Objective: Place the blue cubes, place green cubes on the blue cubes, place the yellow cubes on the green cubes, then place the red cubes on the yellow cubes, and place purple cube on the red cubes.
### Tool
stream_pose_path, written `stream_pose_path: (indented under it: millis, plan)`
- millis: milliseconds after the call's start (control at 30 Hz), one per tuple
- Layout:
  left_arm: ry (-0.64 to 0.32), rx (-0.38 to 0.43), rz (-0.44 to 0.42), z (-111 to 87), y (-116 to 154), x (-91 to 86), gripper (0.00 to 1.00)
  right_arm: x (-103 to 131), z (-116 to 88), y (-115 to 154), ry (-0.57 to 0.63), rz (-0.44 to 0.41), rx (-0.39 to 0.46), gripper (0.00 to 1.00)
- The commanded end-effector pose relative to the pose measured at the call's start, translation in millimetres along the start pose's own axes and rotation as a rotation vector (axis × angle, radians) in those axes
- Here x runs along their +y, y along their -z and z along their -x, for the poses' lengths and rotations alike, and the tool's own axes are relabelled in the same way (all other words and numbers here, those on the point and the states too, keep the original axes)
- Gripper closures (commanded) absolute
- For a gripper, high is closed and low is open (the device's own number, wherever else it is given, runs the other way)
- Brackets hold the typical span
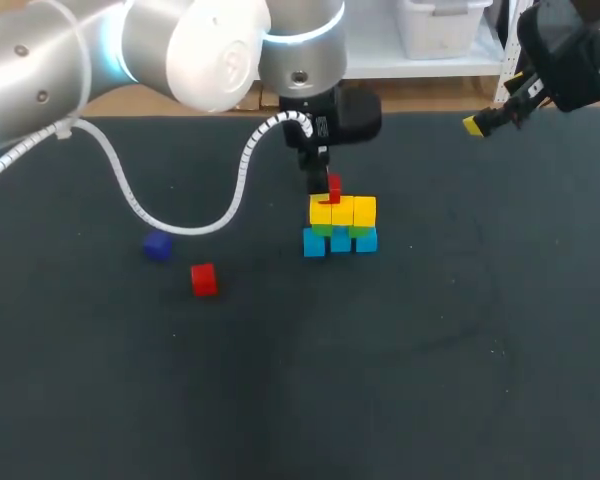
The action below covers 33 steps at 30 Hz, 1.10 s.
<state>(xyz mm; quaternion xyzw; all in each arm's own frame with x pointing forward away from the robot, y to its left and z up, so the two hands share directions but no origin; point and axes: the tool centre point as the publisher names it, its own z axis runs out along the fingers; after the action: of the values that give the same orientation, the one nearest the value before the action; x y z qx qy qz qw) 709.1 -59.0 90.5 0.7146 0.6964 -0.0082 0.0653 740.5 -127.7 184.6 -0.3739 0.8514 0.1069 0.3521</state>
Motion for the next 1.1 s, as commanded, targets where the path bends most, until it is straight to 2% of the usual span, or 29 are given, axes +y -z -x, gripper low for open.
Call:
stream_pose_path:
  millis: [33,400,567,633,667,733,800,833,900,967,1100]
  plan:
    - [-0.011,-0.006,0.011,-0.2,2.5,-8.0,1.0,0.6,-0.2,0.4,0.0,-0.002,0.0,0.0]
    - [-0.014,0.005,0.002,0.7,-2.2,-7.9,0.96,0.6,-0.2,0.4,0.0,-0.002,0.0,0.0]
    - [-0.011,0.002,-0.002,0.6,-2.5,-7.9,0.9,0.6,-0.2,0.4,0.0,-0.002,0.0,0.0]
    - [-0.011,0.0,-0.002,0.7,-2.4,-7.8,0.81,0.6,-0.2,0.4,0.0,-0.002,0.0,0.0]
    - [-0.01,-0.001,-0.003,0.7,-2.4,-7.8,0.71,0.6,-0.2,0.4,0.0,-0.002,0.0,0.0]
    - [-0.012,0.0,-0.004,0.9,-2.4,-7.7,0.65,0.6,-0.2,0.4,0.0,-0.002,0.0,0.0]
    - [-0.013,-0.001,-0.006,1.1,-2.4,-7.6,0.52,0.6,-0.2,0.4,0.0,-0.002,0.0,0.0]
    - [-0.013,-0.002,-0.007,1.3,-2.4,-7.6,0.44,0.6,-0.2,0.4,0.0,-0.002,0.0,0.0]
    - [-0.015,-0.003,-0.007,2.0,-2.4,-7.4,0.09,0.6,-0.2,0.4,0.0,-0.002,0.0,0.0]
    - [-0.016,-0.004,-0.008,2.3,-2.4,-7.4,0.0,0.6,-0.2,0.4,0.0,-0.002,0.0,0.0]
    - [-0.016,-0.004,-0.008,2.6,-2.4,-7.3,0.0,0.6,-0.2,0.4,0.0,-0.002,0.0,0.0]
